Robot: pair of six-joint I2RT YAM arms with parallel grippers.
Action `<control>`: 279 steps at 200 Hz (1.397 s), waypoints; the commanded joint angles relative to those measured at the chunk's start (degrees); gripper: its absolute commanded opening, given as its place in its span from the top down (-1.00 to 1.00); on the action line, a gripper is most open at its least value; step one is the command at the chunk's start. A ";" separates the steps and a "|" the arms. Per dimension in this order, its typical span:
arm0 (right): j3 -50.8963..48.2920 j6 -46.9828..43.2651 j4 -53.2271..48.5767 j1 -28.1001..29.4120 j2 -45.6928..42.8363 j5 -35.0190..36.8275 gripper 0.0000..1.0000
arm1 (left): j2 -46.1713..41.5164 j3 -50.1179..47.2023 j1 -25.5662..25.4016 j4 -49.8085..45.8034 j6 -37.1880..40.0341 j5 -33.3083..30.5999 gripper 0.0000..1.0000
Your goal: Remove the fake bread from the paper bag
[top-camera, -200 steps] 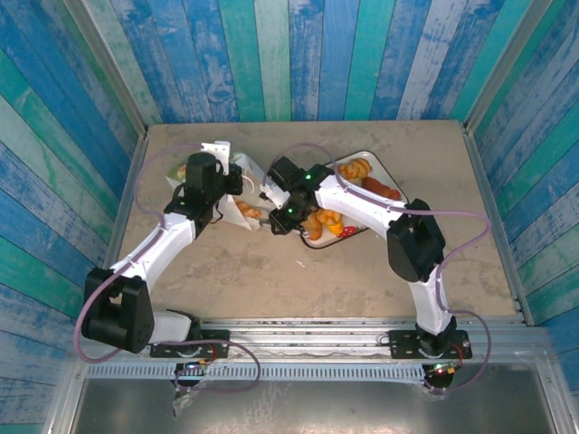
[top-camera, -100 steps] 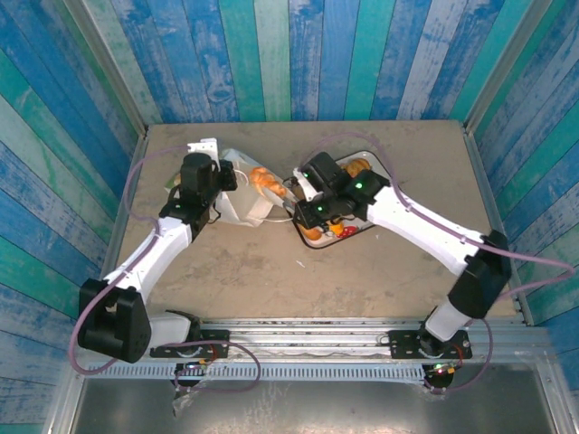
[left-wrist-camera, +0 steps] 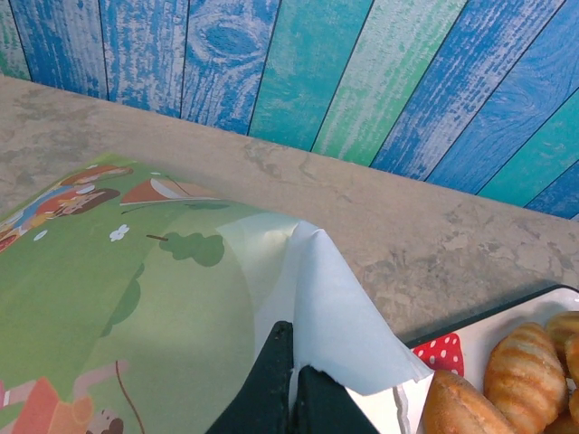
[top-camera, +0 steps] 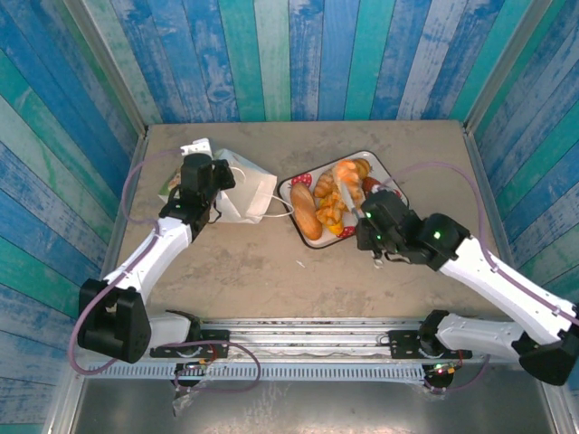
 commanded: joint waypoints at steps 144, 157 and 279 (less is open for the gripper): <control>-9.91 6.17 9.60 -14.63 8.25 -10.72 0.32 | -6.66 -1.24 0.24 -0.43 -0.38 -3.60 0.96; -9.25 6.09 9.96 -14.84 10.46 -11.37 0.31 | -6.74 -1.21 0.19 -0.26 -0.11 -3.77 0.96; -9.48 4.89 12.44 -14.98 13.16 -20.10 0.07 | -6.74 -1.13 0.18 0.10 0.57 -3.25 0.97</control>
